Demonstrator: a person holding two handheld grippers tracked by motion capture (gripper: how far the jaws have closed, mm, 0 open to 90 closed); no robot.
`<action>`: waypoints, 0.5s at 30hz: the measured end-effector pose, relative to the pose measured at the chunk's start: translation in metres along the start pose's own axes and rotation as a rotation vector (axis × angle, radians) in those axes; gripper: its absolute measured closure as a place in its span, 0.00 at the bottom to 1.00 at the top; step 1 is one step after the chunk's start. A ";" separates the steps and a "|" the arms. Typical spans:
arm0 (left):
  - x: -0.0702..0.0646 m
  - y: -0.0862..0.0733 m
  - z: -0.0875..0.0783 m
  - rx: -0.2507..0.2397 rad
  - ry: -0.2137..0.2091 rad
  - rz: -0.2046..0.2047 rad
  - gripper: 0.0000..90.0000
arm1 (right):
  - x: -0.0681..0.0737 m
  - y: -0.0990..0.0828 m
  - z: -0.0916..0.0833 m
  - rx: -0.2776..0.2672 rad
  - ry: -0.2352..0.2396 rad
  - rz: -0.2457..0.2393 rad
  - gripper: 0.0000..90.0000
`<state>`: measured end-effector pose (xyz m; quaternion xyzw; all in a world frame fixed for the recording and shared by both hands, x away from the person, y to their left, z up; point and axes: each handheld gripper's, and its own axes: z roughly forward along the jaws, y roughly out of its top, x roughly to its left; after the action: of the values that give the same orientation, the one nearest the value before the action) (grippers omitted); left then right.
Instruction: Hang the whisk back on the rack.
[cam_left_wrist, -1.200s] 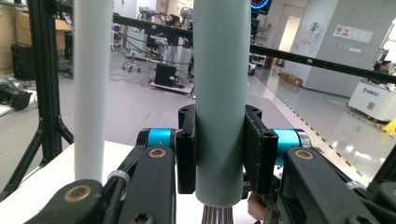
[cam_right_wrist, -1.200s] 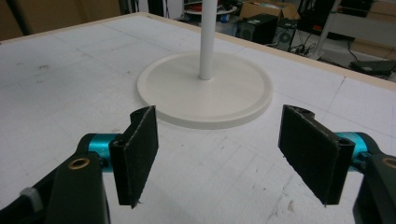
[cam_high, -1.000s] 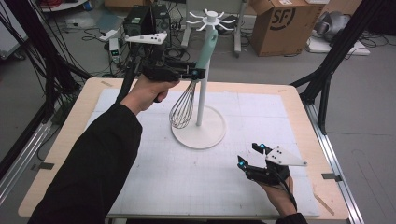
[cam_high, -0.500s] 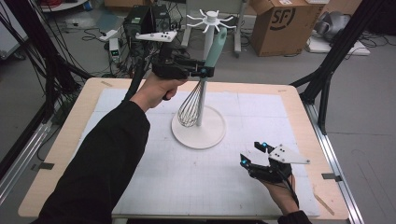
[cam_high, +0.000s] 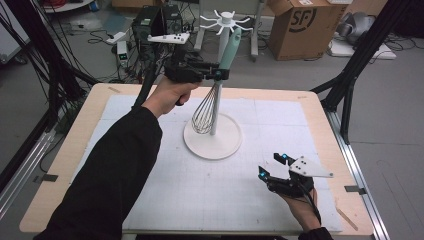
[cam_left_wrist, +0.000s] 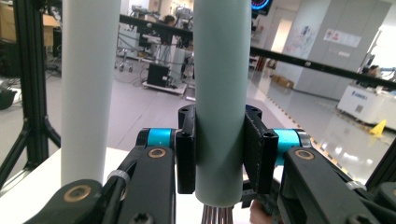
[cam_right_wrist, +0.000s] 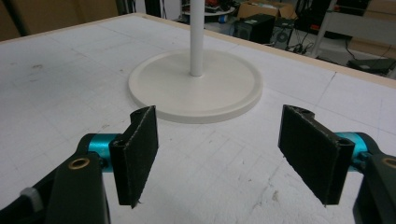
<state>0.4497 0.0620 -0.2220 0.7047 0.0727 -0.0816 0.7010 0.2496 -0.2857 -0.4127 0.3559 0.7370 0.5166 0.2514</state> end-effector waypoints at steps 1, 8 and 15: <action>0.000 -0.001 0.000 0.003 0.005 -0.002 0.77 | 0.000 0.000 0.000 -0.001 -0.001 -0.001 0.31; -0.002 -0.004 0.004 0.002 0.037 0.050 0.77 | 0.000 -0.002 0.000 -0.001 0.000 0.005 0.30; -0.003 -0.006 0.008 -0.005 0.061 0.073 0.76 | -0.003 -0.004 -0.004 -0.020 -0.005 0.010 0.21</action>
<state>0.4450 0.0542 -0.2275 0.7072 0.0685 -0.0339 0.7029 0.2473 -0.2910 -0.4154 0.3582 0.7296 0.5242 0.2540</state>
